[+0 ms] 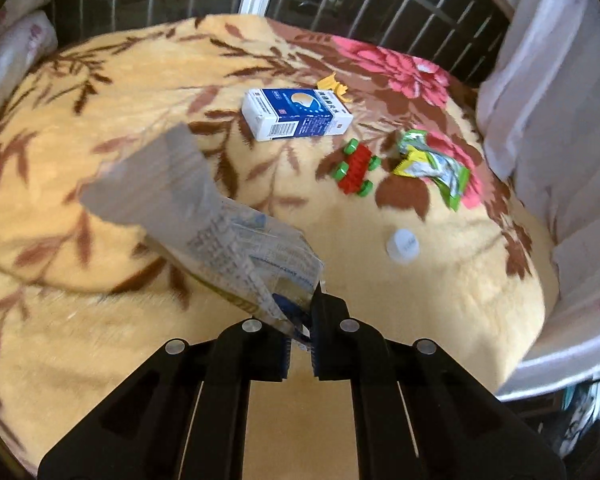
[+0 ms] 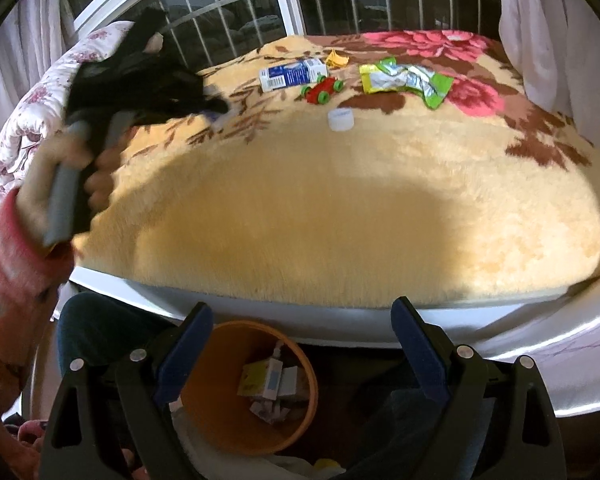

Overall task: Collect trash
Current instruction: 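Grasp the clear plastic wrapper with the left gripper while the right gripper grasps the bottle cap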

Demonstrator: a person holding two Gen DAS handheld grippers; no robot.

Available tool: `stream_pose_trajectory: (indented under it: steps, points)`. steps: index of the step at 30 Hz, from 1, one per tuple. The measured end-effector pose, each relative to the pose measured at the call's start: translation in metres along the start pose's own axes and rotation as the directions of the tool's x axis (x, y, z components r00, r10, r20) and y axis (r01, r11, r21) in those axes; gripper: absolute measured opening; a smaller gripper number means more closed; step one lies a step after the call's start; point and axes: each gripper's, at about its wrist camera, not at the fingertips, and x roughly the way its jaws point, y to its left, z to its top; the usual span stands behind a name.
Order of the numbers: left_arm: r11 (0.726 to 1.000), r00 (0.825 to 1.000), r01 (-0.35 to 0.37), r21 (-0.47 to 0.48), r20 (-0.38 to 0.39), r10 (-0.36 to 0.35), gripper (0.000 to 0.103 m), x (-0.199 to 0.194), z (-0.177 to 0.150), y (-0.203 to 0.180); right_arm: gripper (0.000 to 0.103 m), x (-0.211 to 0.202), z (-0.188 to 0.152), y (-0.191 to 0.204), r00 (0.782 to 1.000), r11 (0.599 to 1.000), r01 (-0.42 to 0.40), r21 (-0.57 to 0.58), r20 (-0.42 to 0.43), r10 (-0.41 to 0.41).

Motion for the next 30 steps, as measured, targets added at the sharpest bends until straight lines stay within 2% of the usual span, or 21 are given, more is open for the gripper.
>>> stream_pose_trajectory:
  steps: [6,13,18,23,26,30]
  points:
    - [0.998,0.999,-0.015,0.053,0.031,0.013,0.006,-0.035,-0.033,0.003,0.089,0.004,0.036,-0.002,0.998,0.999,0.037,-0.022,0.059,-0.035]
    - [0.998,0.998,-0.026,0.059,0.051,0.023,0.006,-0.052,-0.047,0.012,0.089,0.043,0.103,-0.014,0.989,0.994,0.107,-0.020,0.106,-0.105]
    - [0.999,0.998,-0.029,0.043,0.049,0.027,0.007,-0.052,-0.048,0.020,0.089,0.082,0.142,-0.021,0.983,0.988,0.156,-0.021,0.100,-0.153]
    - [0.999,0.999,-0.033,0.032,0.035,0.032,0.006,-0.047,-0.048,0.027,0.088,0.129,0.170,-0.031,0.979,0.980,0.200,0.003,0.048,-0.200]
    - [0.999,0.999,-0.029,0.029,0.022,0.029,0.007,-0.043,-0.049,0.030,0.080,0.151,0.175,-0.030,0.975,0.975,0.221,-0.015,0.012,-0.221]
    - [0.999,1.000,-0.029,0.034,0.008,0.029,0.006,-0.038,-0.049,0.030,0.051,0.171,0.175,-0.027,0.972,0.972,0.230,-0.052,-0.032,-0.232]
